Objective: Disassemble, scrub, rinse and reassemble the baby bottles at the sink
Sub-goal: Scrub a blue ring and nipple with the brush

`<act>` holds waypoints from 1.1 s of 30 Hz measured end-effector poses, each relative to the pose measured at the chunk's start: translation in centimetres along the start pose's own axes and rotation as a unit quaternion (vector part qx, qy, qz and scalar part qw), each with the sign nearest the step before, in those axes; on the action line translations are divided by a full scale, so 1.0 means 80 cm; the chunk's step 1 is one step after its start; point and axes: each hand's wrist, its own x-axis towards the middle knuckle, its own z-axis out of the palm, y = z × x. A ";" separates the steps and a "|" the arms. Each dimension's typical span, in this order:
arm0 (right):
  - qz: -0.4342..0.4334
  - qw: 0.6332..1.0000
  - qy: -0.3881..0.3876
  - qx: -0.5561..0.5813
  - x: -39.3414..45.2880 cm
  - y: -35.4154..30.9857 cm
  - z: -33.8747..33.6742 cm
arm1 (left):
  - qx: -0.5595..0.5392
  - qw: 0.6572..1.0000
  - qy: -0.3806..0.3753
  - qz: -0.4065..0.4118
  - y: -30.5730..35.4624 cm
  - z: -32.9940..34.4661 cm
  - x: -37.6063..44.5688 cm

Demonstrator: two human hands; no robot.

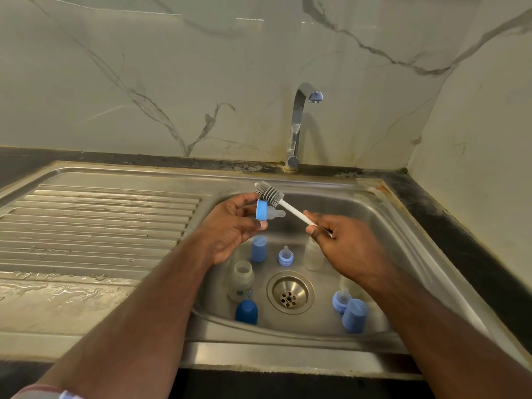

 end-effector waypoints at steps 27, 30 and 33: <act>-0.007 0.999 -0.003 0.039 -0.004 0.003 0.005 | 0.012 1.000 0.015 -0.002 -0.001 -0.005 0.001; -0.015 1.000 -0.006 0.020 -0.004 0.001 0.004 | -0.002 1.000 0.009 -0.007 -0.001 -0.004 0.003; -0.021 1.000 -0.011 0.006 -0.006 -0.001 0.004 | -0.028 0.999 0.010 -0.013 -0.001 -0.001 0.003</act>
